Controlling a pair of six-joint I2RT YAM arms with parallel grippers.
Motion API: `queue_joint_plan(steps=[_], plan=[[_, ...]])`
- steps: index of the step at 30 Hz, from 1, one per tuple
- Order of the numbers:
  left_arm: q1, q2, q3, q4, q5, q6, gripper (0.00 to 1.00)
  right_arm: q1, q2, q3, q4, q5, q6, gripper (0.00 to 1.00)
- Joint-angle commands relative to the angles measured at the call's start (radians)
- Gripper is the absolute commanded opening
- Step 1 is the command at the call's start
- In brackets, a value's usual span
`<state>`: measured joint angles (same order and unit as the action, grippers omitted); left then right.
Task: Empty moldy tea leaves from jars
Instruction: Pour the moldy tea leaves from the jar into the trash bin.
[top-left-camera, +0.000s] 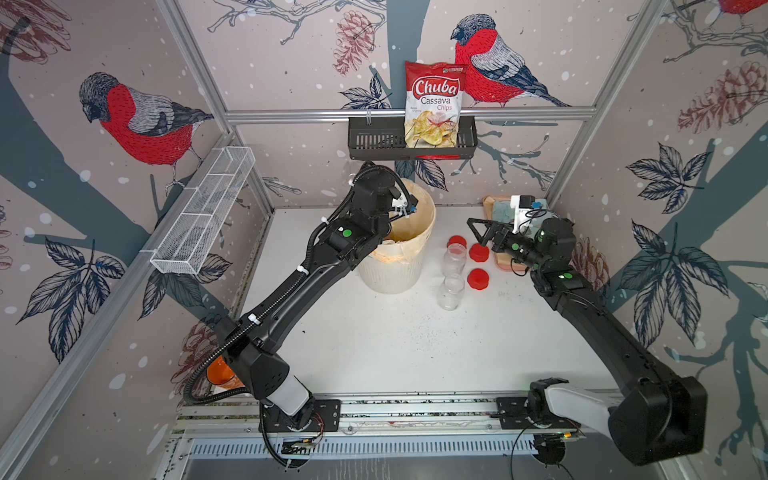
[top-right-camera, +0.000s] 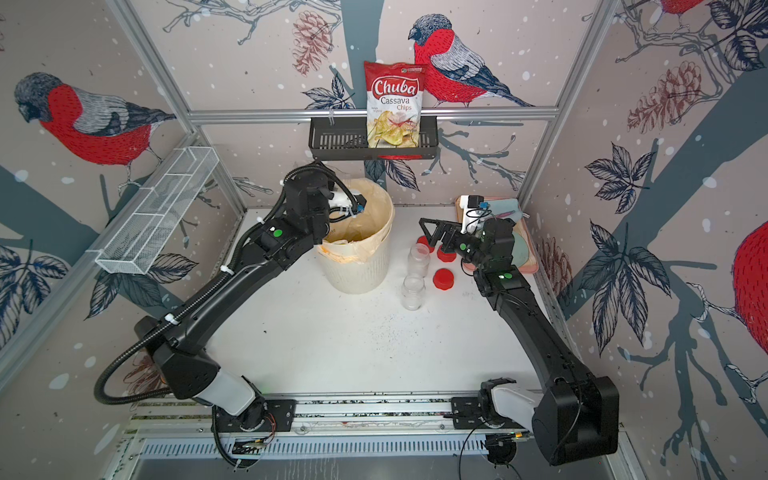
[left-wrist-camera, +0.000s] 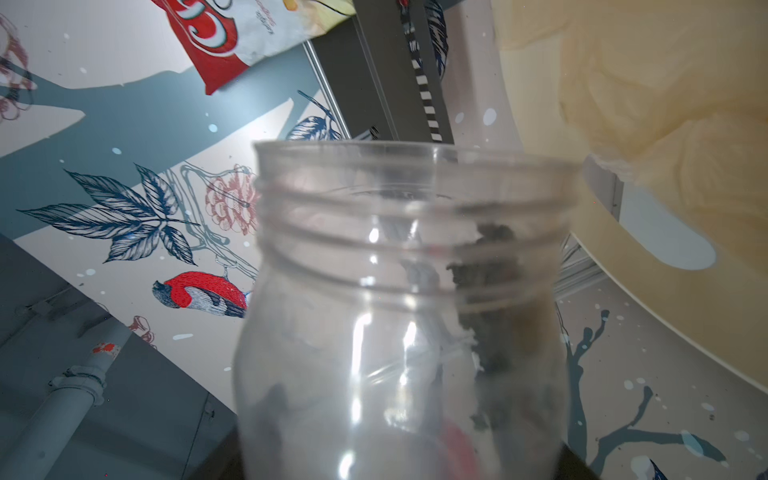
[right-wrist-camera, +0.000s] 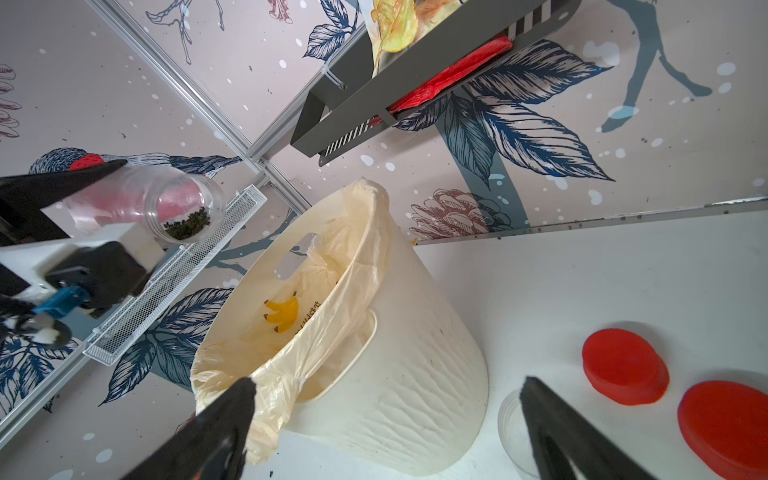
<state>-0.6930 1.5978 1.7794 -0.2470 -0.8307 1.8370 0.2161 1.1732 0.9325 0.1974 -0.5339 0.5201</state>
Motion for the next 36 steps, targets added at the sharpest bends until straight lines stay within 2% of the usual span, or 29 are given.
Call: queue_joint_plan(steps=[1, 6, 13, 19, 25, 31, 36], plan=[[-0.007, 0.015, 0.015, -0.123, 0.01, 0.01, 0.64, 0.001, -0.003, 0.002, 0.038, -0.017, -0.006, 1.0], [-0.005, 0.004, -0.064, -0.167, 0.033, -0.042, 0.65, 0.0, -0.003, -0.004, 0.042, -0.019, -0.009, 0.99], [-0.005, 0.043, 0.067, -0.212, 0.05, -0.007, 0.67, -0.001, 0.003, 0.0, 0.049, -0.03, -0.005, 1.0], [-0.003, -0.005, -0.081, -0.172, 0.092, -0.014, 0.67, -0.003, -0.001, -0.007, 0.054, -0.028, -0.003, 0.99], [0.001, 0.014, 0.018, -0.17, 0.091, 0.019, 0.67, -0.002, -0.005, -0.005, 0.05, -0.029, -0.005, 0.99], [0.008, -0.028, -0.095, -0.141, 0.13, 0.02, 0.68, -0.001, -0.003, -0.016, 0.064, -0.033, 0.004, 0.99], [0.01, 0.004, 0.009, -0.158, 0.108, 0.034, 0.68, -0.002, -0.01, -0.006, 0.046, -0.029, -0.005, 0.99]])
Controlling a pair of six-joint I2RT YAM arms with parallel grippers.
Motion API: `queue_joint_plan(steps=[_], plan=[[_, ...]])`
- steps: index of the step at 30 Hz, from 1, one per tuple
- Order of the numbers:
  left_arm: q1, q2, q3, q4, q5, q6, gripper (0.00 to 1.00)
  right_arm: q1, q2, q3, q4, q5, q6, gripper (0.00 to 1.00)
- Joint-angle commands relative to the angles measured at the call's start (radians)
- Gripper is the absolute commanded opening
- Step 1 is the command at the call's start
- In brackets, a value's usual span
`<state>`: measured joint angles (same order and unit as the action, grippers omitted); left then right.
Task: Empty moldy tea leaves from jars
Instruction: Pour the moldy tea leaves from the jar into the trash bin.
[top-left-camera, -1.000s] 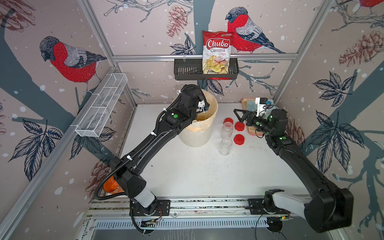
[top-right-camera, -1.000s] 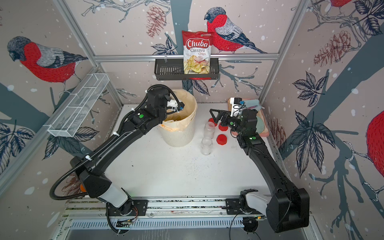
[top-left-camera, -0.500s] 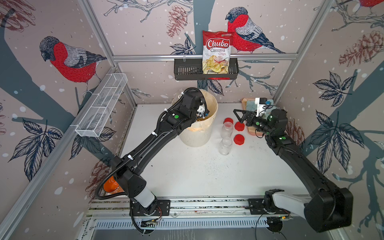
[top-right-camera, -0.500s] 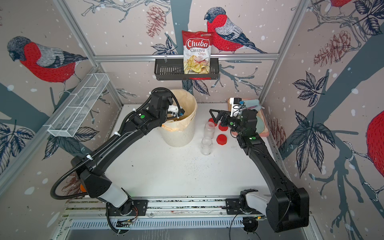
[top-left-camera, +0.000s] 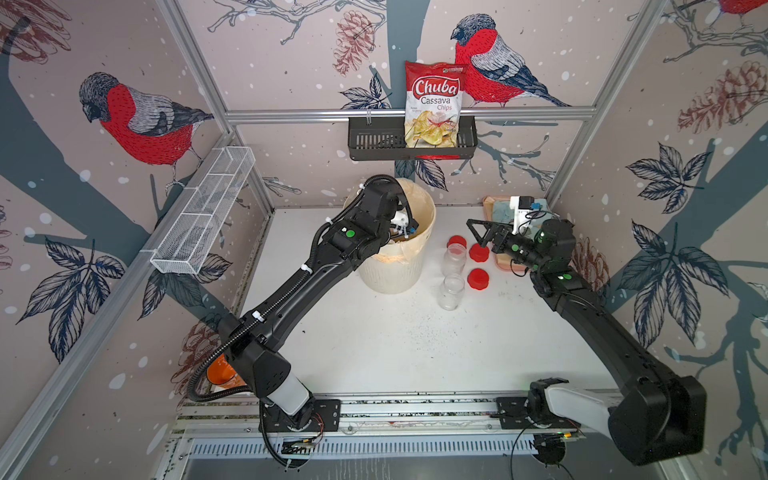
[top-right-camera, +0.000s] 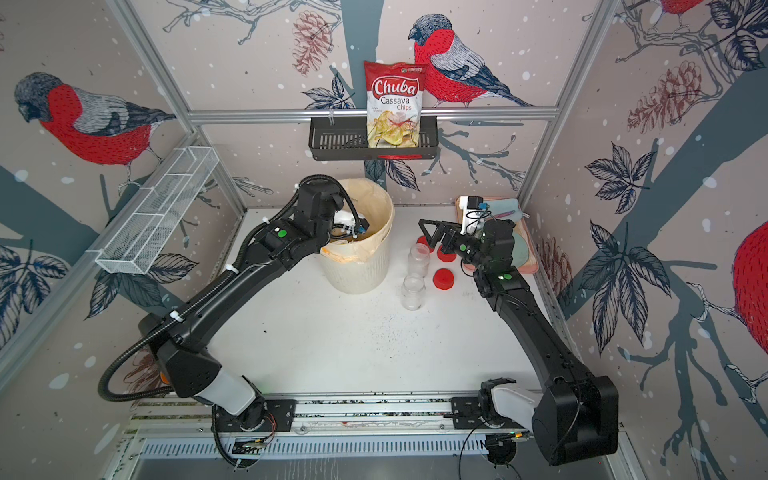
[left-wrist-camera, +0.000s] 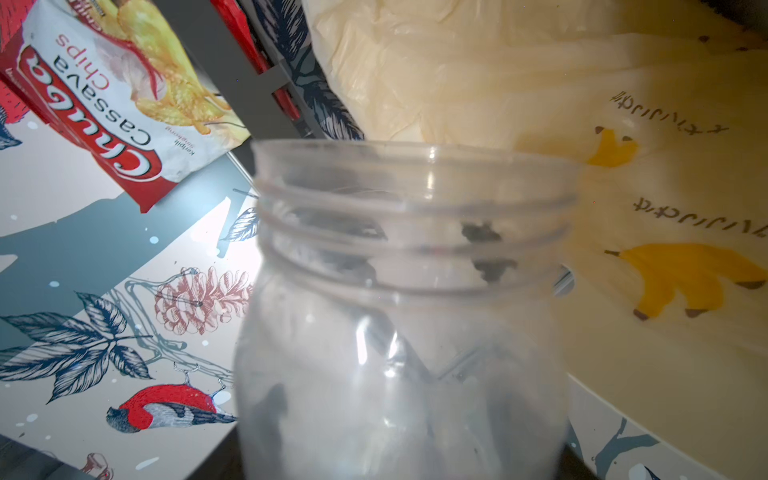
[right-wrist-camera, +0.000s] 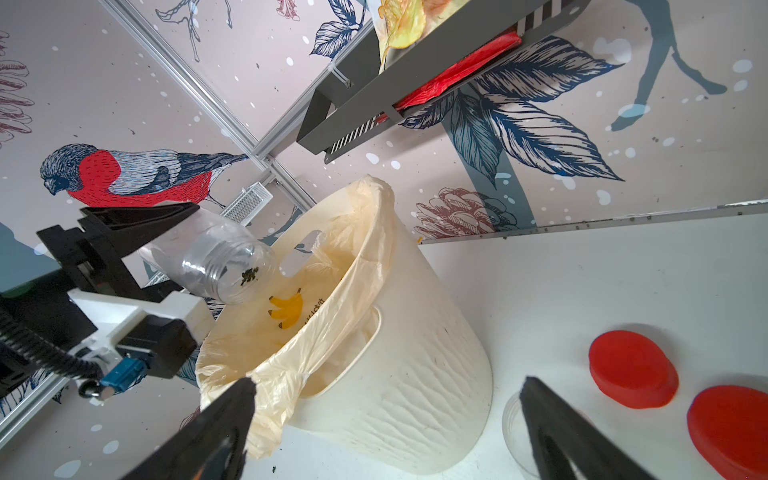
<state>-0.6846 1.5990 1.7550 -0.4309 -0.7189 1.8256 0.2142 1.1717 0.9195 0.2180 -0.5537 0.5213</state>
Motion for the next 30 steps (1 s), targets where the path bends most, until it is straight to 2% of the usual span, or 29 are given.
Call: queue_joint_plan(steps=[1, 5, 12, 18, 25, 30], plan=[[0.002, -0.001, 0.02, 0.031, 0.003, 0.041, 0.67, -0.001, -0.012, 0.004, 0.032, -0.008, -0.002, 0.99], [0.01, -0.029, -0.094, 0.056, 0.034, 0.031, 0.67, 0.0, -0.011, -0.005, 0.042, -0.011, 0.003, 0.99], [0.008, 0.033, 0.087, 0.011, 0.006, 0.059, 0.67, -0.004, -0.02, 0.003, 0.027, -0.007, -0.009, 1.0], [-0.007, -0.002, -0.069, -0.013, 0.019, -0.018, 0.68, -0.005, -0.019, 0.0, 0.033, -0.012, -0.001, 0.99], [-0.006, 0.042, 0.068, -0.051, 0.006, -0.005, 0.68, -0.005, -0.025, 0.007, 0.023, -0.008, -0.007, 1.0], [0.0, 0.011, -0.042, -0.024, 0.032, -0.017, 0.68, -0.004, -0.023, -0.002, 0.032, -0.01, -0.003, 0.99]])
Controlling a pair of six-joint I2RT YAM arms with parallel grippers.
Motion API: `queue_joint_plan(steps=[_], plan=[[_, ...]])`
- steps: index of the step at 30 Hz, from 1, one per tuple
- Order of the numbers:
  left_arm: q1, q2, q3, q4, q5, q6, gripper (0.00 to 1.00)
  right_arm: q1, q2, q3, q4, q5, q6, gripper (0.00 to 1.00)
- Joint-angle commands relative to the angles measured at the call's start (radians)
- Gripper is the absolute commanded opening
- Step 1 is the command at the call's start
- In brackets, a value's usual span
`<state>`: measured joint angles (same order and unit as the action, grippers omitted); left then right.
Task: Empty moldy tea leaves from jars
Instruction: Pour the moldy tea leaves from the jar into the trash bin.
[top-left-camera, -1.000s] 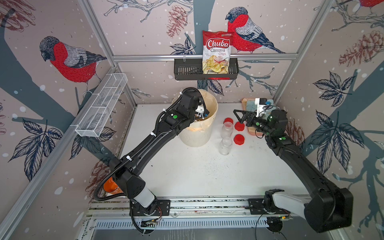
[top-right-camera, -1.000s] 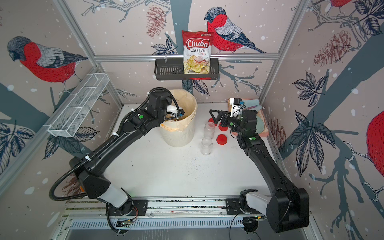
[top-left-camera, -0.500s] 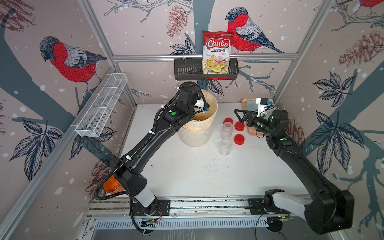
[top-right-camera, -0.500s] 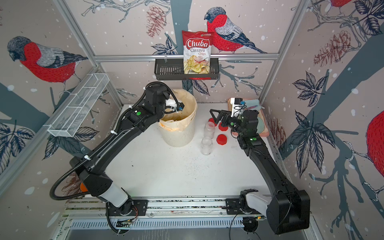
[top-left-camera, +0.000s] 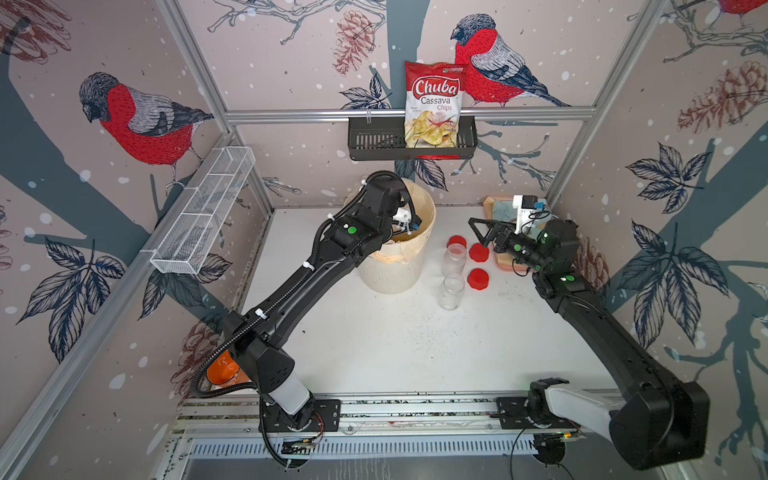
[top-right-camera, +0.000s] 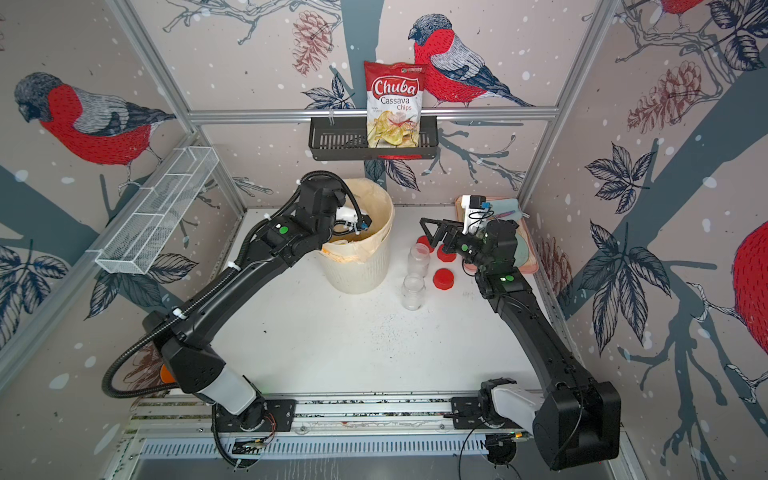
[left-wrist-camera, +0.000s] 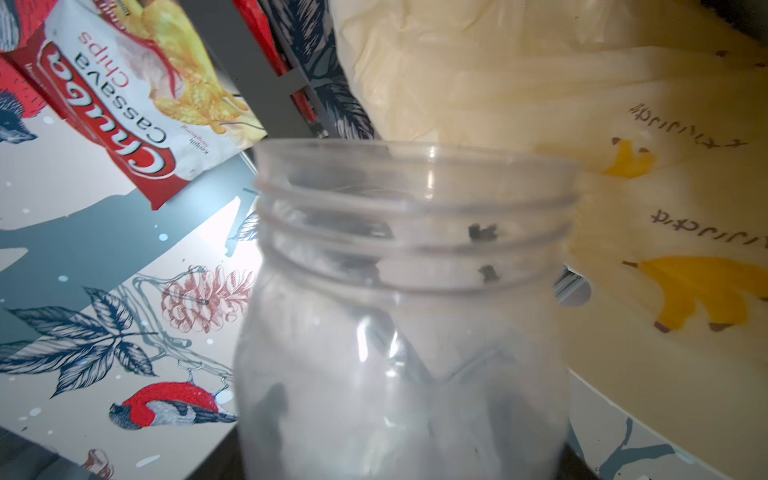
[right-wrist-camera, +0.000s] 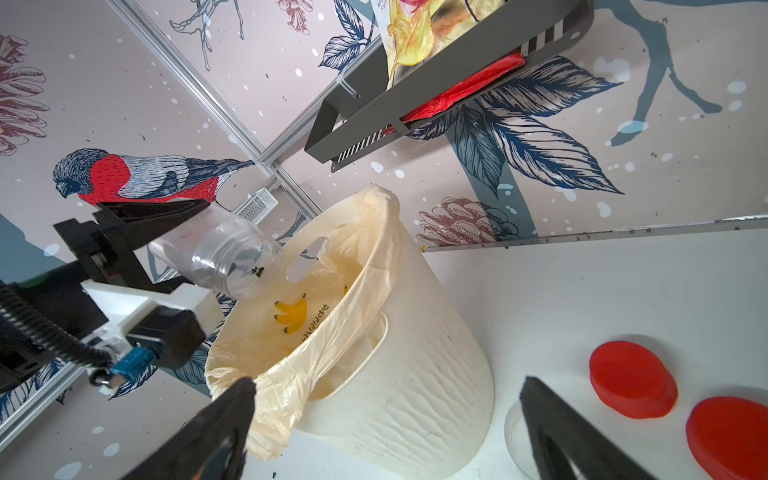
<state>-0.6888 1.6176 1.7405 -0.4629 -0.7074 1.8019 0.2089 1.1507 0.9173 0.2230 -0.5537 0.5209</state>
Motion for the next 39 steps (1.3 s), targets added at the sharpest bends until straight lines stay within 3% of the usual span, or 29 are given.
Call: queue_joint_plan(steps=[1, 5, 10, 16, 22, 29, 34, 39], plan=[[0.006, -0.004, -0.02, 0.007, 0.017, 0.008, 0.68, 0.001, 0.0, 0.004, 0.025, -0.012, -0.002, 1.0], [0.008, 0.007, 0.047, 0.0, 0.006, 0.021, 0.68, 0.0, 0.002, 0.013, 0.015, -0.011, -0.009, 0.99], [0.011, -0.026, -0.033, 0.035, 0.035, 0.034, 0.69, 0.003, 0.01, 0.013, 0.022, -0.016, -0.004, 0.99], [0.009, -0.022, 0.062, 0.008, 0.006, 0.057, 0.69, 0.002, 0.011, 0.022, 0.014, -0.022, -0.011, 0.99], [0.02, -0.055, -0.087, 0.062, 0.058, 0.048, 0.69, 0.012, 0.022, 0.024, 0.023, -0.028, -0.004, 0.99], [0.009, -0.002, 0.092, 0.032, 0.019, 0.071, 0.68, 0.015, 0.015, 0.027, 0.013, -0.021, -0.013, 0.99], [0.02, -0.048, -0.053, 0.047, 0.065, 0.021, 0.68, 0.018, 0.024, 0.02, 0.029, -0.031, -0.005, 0.99], [0.02, -0.033, -0.015, 0.052, 0.064, -0.004, 0.67, 0.02, 0.022, 0.023, 0.024, -0.038, -0.012, 0.99]])
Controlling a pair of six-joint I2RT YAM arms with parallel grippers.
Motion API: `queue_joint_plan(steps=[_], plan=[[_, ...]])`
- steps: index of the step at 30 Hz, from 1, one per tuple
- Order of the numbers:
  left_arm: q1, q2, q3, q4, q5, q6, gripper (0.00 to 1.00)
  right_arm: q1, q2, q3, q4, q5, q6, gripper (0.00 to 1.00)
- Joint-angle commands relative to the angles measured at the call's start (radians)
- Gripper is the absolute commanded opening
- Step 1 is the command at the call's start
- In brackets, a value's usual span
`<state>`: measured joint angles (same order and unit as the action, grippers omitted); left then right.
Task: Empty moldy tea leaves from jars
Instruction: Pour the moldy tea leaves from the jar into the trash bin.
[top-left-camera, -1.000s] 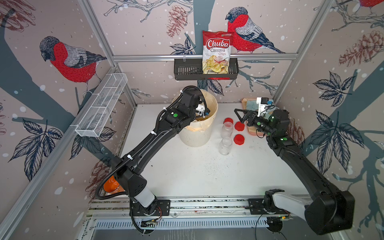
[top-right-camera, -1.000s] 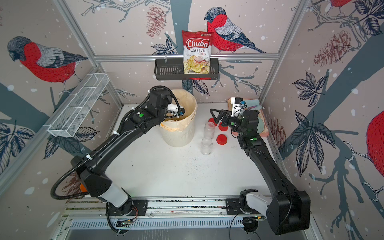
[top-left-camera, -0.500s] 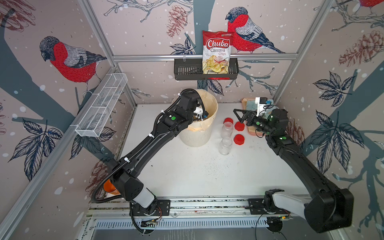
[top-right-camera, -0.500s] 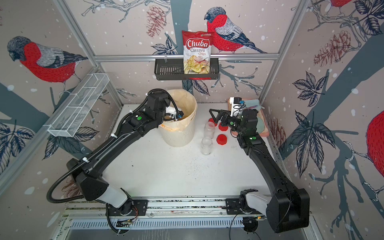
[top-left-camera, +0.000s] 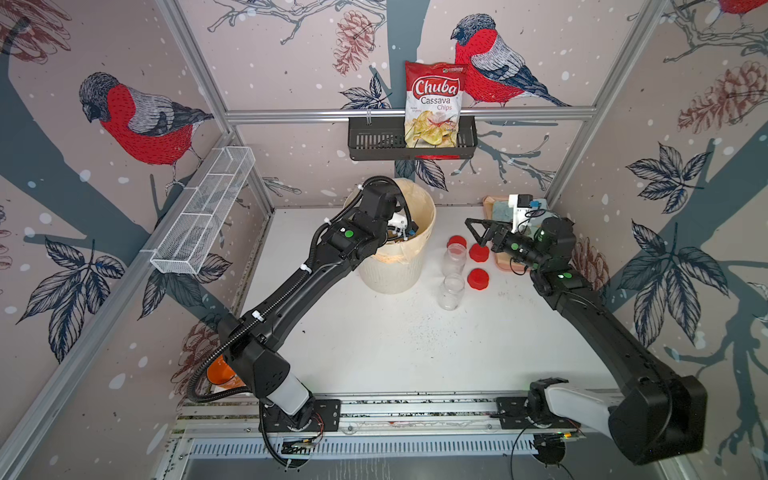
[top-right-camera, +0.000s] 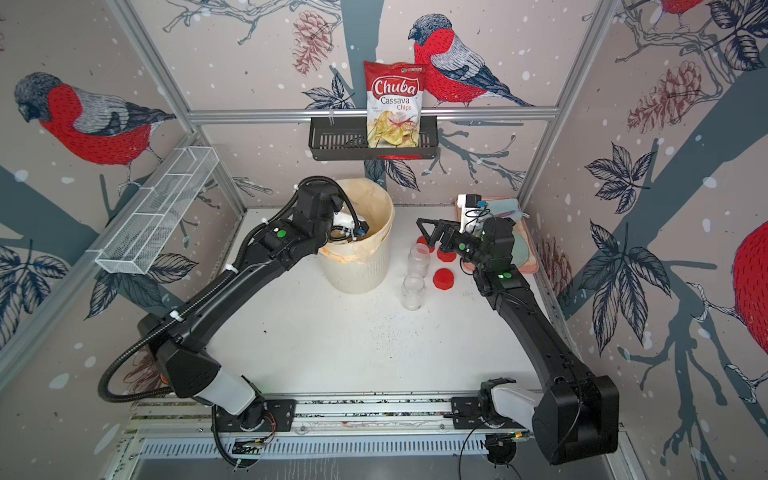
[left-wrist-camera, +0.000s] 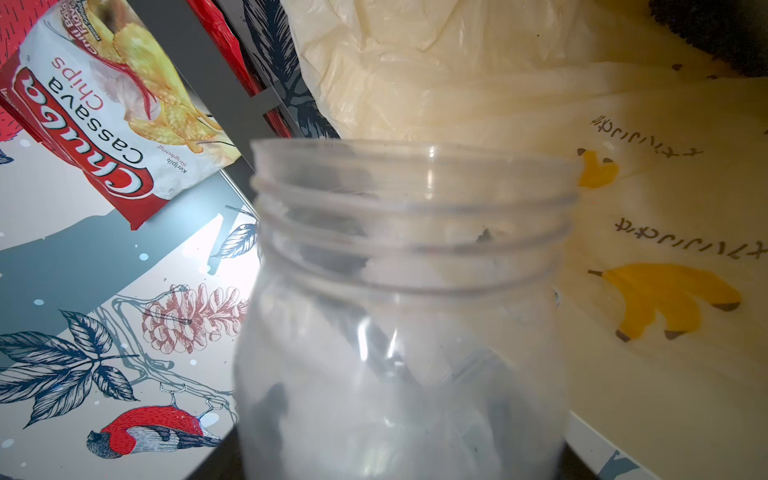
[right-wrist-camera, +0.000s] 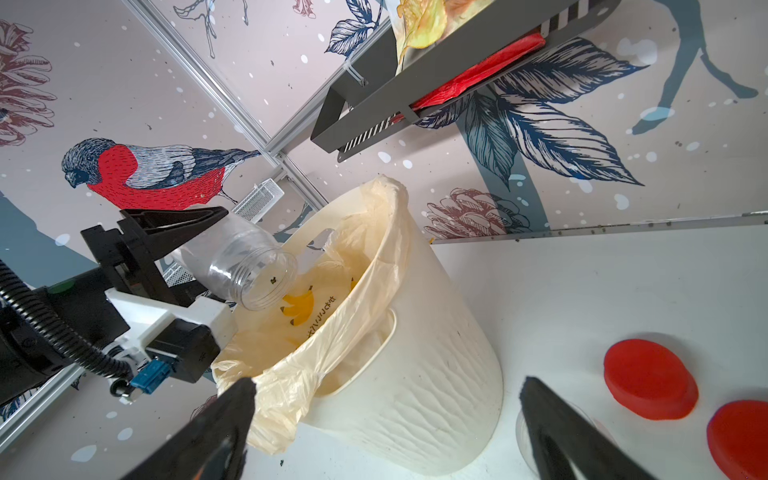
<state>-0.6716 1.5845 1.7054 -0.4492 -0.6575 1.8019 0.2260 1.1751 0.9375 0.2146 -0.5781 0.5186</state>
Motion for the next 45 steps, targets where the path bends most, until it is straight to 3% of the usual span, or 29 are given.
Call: queue_joint_plan(steps=[1, 11, 18, 25, 31, 40, 45], plan=[[0.003, 0.0, 0.025, 0.038, 0.027, -0.015, 0.68, 0.004, -0.004, 0.001, 0.035, -0.015, -0.01, 1.0], [0.053, -0.053, -0.022, 0.048, 0.192, -0.298, 0.66, 0.016, -0.001, 0.0, 0.13, -0.133, 0.008, 0.94], [0.105, -0.127, -0.149, 0.103, 0.296, -0.41, 0.66, 0.099, 0.026, 0.043, 0.151, -0.202, -0.058, 0.84], [0.13, -0.2, -0.203, 0.139, 0.439, -0.51, 0.66, 0.189, 0.103, 0.111, 0.162, -0.237, -0.119, 0.65], [0.143, -0.234, -0.243, 0.147, 0.499, -0.546, 0.66, 0.239, 0.166, 0.184, 0.145, -0.266, -0.173, 0.62], [0.15, -0.22, -0.257, 0.142, 0.473, -0.525, 0.66, 0.307, 0.248, 0.279, 0.106, -0.241, -0.235, 0.59], [0.141, -0.18, -0.23, 0.15, 0.304, -0.409, 0.66, 0.306, 0.24, 0.288, 0.067, -0.232, -0.257, 0.59]])
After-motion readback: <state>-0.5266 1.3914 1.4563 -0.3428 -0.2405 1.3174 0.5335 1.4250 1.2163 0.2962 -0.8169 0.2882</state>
